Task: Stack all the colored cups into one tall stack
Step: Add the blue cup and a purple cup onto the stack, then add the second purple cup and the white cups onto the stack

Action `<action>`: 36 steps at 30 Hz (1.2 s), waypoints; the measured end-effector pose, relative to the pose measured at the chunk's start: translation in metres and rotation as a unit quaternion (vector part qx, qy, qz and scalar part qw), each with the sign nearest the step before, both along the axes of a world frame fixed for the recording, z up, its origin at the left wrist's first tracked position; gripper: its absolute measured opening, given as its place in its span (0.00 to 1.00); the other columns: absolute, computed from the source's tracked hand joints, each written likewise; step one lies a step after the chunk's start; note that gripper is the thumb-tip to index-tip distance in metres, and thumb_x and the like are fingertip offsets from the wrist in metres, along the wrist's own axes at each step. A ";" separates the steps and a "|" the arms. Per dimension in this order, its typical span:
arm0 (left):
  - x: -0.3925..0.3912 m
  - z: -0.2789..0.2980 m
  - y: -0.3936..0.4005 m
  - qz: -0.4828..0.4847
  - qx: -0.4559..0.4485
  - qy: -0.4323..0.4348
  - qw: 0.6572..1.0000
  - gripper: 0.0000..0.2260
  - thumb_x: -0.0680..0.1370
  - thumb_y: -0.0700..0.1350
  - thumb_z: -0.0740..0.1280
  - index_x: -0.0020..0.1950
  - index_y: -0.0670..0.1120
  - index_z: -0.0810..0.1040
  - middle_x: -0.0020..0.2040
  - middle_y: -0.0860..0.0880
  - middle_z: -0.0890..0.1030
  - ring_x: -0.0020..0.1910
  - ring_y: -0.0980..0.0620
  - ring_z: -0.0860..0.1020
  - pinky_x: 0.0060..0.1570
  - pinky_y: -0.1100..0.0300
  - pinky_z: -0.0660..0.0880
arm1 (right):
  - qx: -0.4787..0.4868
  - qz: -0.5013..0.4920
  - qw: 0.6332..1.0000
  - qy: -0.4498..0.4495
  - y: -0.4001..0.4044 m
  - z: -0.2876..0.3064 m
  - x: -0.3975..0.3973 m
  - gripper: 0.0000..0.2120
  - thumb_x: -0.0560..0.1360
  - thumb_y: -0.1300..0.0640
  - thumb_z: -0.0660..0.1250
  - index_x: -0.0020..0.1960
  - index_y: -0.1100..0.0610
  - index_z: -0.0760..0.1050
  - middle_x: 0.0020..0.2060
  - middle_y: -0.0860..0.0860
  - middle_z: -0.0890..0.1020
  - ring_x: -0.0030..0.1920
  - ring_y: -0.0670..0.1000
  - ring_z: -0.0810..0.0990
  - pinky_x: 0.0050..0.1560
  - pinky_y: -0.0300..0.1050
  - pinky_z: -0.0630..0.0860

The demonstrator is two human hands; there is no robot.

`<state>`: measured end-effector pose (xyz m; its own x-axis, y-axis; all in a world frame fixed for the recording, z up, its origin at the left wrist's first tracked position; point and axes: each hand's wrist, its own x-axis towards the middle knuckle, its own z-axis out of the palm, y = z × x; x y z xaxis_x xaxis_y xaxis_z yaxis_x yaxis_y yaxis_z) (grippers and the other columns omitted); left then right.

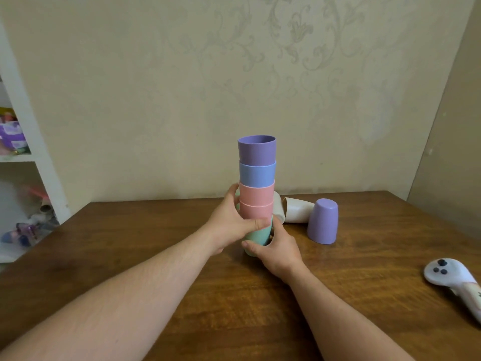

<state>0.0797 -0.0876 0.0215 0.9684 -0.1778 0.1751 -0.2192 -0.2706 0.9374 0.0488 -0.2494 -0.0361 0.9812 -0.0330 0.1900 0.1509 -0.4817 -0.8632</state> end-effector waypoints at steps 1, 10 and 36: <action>-0.001 -0.010 -0.002 0.004 -0.005 0.001 1.000 0.62 0.55 0.61 0.90 0.85 0.61 0.62 0.73 0.57 0.81 0.69 0.56 0.82 0.69 0.46 0.82 | -0.001 0.003 1.000 -0.002 0.001 0.000 0.000 0.41 0.69 0.38 0.82 0.77 0.39 0.67 0.56 0.38 0.80 0.51 0.38 0.79 0.49 0.36 0.75; 0.000 -0.045 -0.020 0.082 -0.072 -0.024 0.994 0.36 0.65 0.47 0.87 0.69 0.55 0.77 0.60 0.53 0.87 0.58 0.54 0.87 0.60 0.50 0.85 | -0.033 0.045 0.998 0.036 -0.012 0.001 -0.009 0.51 0.70 0.59 0.75 0.84 0.34 0.54 0.66 0.43 0.82 0.58 0.48 0.85 0.53 0.43 0.85; 0.002 -0.052 -0.031 0.115 -0.083 -0.008 0.990 0.39 0.67 0.48 0.87 0.74 0.57 0.74 0.65 0.54 0.82 0.60 0.53 0.83 0.57 0.54 0.81 | -0.437 -0.121 0.877 0.163 -0.115 0.084 -0.003 0.40 0.60 0.28 0.79 0.60 0.46 0.65 0.52 0.47 0.78 0.52 0.53 0.81 0.50 0.53 0.82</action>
<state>0.0817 -0.1191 -0.0301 0.9769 0.0790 0.1988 -0.1847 -0.1570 0.9702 0.0458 -0.3645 0.0475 0.9726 -0.2285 -0.0425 -0.2321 -0.9643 -0.1278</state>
